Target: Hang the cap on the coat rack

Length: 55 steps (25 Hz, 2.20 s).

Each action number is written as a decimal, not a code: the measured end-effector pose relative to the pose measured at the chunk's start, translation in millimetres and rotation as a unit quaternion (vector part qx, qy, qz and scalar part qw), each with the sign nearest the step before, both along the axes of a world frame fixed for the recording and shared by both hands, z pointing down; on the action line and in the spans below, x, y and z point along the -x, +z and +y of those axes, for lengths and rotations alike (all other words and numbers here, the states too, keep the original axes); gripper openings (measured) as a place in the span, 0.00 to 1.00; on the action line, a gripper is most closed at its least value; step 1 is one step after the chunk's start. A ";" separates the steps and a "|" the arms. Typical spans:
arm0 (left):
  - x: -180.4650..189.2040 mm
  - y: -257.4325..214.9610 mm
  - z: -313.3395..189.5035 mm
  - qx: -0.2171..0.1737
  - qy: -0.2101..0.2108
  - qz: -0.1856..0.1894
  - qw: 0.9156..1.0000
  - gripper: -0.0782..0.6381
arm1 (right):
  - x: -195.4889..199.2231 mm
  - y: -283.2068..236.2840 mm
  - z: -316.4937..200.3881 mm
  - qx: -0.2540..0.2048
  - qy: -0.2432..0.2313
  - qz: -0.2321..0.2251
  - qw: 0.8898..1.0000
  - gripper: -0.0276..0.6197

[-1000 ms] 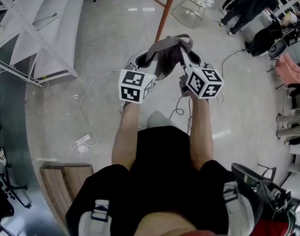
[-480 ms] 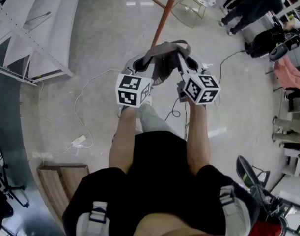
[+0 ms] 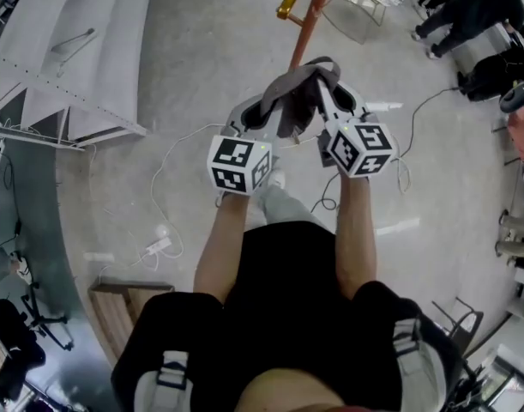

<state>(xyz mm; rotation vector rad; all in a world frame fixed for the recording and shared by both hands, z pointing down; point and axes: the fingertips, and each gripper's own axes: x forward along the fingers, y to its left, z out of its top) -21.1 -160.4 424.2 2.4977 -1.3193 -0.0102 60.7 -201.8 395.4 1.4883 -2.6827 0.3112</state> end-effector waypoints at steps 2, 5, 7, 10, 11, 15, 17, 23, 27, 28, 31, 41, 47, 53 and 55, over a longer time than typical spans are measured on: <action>-0.3 -3.9 -14.3 0.000 0.000 -0.001 1.000 0.17 | 3.7 -2.9 -21.7 -0.005 -0.021 -0.011 1.000 0.05; -0.5 -11.5 -30.7 -0.001 -0.002 -0.005 1.000 0.17 | 18.8 -11.6 -35.0 -0.034 -0.127 0.017 0.991 0.05; -0.4 -15.2 -40.7 0.000 -0.007 -0.002 1.000 0.17 | 24.7 -17.1 -36.8 -0.061 -0.194 0.046 0.978 0.05; -4.9 -15.5 -58.6 -0.004 -0.005 0.002 1.000 0.17 | 23.9 -21.3 -51.7 -0.084 -0.228 0.040 0.969 0.05; -7.4 -12.4 -62.0 -0.002 -0.003 0.001 1.000 0.17 | 23.0 -19.1 -56.5 -0.083 -0.229 0.038 0.969 0.05; -14.1 -6.6 -68.3 0.010 0.007 0.004 1.000 0.17 | 20.8 -11.4 -64.3 -0.074 -0.250 0.049 0.964 0.05; -16.1 -10.2 -74.2 0.010 0.017 0.018 1.000 0.17 | 22.1 -14.9 -69.7 -0.078 -0.264 0.054 0.960 0.05; -9.9 0.8 -87.0 0.022 0.021 0.026 0.999 0.17 | 36.4 -5.0 -83.4 -0.058 -0.252 0.114 0.959 0.05; -10.4 -4.9 -104.4 0.009 0.021 0.031 0.999 0.17 | 34.2 -10.5 -101.2 -0.065 -0.223 0.111 0.966 0.05; -11.7 -5.0 -107.3 0.008 0.022 0.030 0.999 0.17 | 32.5 -10.2 -105.0 -0.063 -0.214 0.110 0.968 0.05; -17.4 -3.7 -115.6 0.008 0.024 0.025 0.999 0.17 | 26.1 -7.3 -115.4 -0.061 -0.193 0.113 0.973 0.05; -34.8 19.0 -136.7 0.019 0.035 -0.007 0.999 0.17 | 8.6 15.9 -139.7 -0.039 -0.144 0.132 0.980 0.05; -49.7 45.6 -172.5 0.036 0.041 -0.040 0.998 0.17 | -16.5 47.3 -175.7 0.028 -0.048 0.107 0.993 0.05; -65.2 70.2 -204.6 0.085 0.025 -0.037 0.995 0.17 | -36.7 72.1 -204.6 0.078 0.017 0.053 0.995 0.05; -67.4 79.1 -209.4 0.102 0.022 -0.049 0.993 0.17 | -38.0 80.5 -209.4 0.096 0.027 0.049 0.994 0.05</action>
